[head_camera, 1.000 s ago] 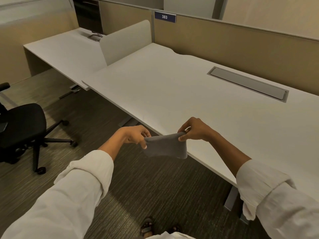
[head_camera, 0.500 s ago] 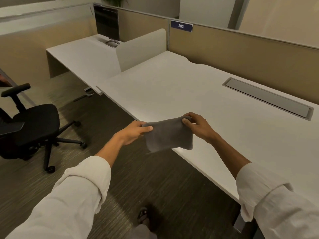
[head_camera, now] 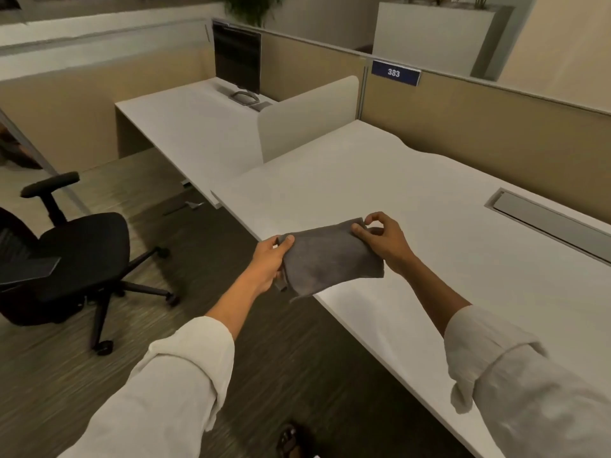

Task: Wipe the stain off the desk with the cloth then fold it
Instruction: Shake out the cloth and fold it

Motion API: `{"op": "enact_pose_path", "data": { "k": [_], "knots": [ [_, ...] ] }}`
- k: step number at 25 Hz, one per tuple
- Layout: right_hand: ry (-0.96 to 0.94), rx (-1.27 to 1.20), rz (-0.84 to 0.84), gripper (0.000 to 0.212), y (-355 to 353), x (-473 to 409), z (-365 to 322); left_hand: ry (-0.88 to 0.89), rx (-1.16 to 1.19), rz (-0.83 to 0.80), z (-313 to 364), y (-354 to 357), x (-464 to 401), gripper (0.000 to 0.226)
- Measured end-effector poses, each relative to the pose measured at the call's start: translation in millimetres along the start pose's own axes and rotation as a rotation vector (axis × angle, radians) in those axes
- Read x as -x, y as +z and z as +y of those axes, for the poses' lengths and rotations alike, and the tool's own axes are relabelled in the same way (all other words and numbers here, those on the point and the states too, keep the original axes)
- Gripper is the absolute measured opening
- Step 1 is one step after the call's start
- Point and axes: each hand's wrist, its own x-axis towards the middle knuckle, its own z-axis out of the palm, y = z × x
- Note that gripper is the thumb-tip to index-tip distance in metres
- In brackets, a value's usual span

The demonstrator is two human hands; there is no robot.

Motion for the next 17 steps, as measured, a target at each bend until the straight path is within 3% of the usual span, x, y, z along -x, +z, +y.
{"op": "enact_pose_path", "data": {
  "k": [2, 5, 7, 11, 14, 17],
  "knots": [
    [0.055, -0.189, -0.13, 0.045, 11.0, -29.1, -7.9, 0.0, 0.067, 0.059, 8.8, -11.6, -28.7, 0.018],
    [0.135, -0.376, -0.28, 0.036, 29.2, -72.7, -13.2, -0.03, 0.088, 0.19, 18.9, -28.6, -68.8, 0.025],
    [0.109, -0.292, -0.246, 0.027, 46.3, -104.9, -12.0, -0.059, 0.094, 0.265, 24.8, -37.6, -92.7, 0.021],
    [-0.13, 0.105, -0.151, 0.018, 90.6, -185.6, -9.5, 0.004, -0.001, 0.335, 37.3, -58.7, -152.0, 0.025],
    [-0.235, 0.249, -0.207, 0.022, 125.8, -254.3, -12.7, 0.109, -0.133, 0.426, 44.2, -71.7, -200.6, 0.024],
    [-0.197, 0.319, -0.28, 0.03, 158.1, -318.1, -11.5, 0.171, -0.313, 0.55, 55.5, -78.9, -246.5, 0.022]
  ]
}}
